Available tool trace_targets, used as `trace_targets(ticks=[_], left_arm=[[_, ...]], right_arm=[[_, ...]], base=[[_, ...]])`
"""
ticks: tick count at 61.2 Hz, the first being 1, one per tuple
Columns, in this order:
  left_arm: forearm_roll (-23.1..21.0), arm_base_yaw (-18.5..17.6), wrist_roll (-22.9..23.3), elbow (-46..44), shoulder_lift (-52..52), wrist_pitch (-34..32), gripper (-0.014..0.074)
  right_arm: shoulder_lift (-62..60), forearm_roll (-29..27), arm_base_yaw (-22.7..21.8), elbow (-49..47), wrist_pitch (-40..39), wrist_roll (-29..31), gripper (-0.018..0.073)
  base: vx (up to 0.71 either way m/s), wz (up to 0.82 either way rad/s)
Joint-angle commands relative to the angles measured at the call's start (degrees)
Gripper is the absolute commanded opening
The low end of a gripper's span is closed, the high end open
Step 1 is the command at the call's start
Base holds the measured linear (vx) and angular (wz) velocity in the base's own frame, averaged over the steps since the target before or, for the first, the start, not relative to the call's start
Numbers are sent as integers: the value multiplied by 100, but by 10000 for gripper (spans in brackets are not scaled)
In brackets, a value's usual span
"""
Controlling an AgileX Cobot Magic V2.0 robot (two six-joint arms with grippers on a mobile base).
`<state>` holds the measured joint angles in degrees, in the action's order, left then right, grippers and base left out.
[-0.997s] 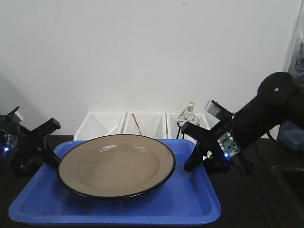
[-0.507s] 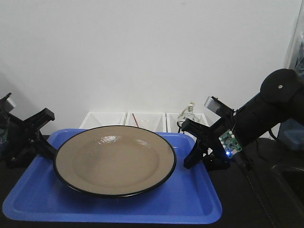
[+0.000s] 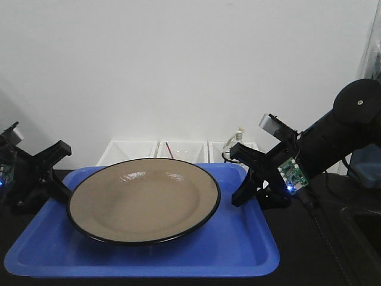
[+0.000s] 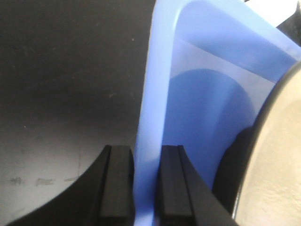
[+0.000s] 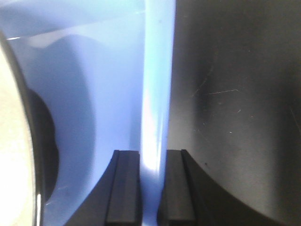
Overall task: Place disk in tray to left cabinet
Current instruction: 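Lift the blue tray with the plate using both grippers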
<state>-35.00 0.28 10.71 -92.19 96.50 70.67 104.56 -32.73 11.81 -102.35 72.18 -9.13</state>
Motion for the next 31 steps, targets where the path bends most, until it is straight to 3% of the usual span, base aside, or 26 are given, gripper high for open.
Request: trace_targets(ticks=[1, 18, 31], left_arm=[[-1117, -181, 60, -220, -220, 68, -1], [-1123, -181, 8, -220, -213, -89, -1], [-1123, -186, -616, -220, -213, -179, -1]], right_arm=[[-345, -1084, 146, -218, -256, 50, -4], [-345, -1000, 146, -218, -276, 50, -4], [-345, -909, 146, -218, -468, 325, -4]], base=[[0, 0], [0, 0], [0, 0]])
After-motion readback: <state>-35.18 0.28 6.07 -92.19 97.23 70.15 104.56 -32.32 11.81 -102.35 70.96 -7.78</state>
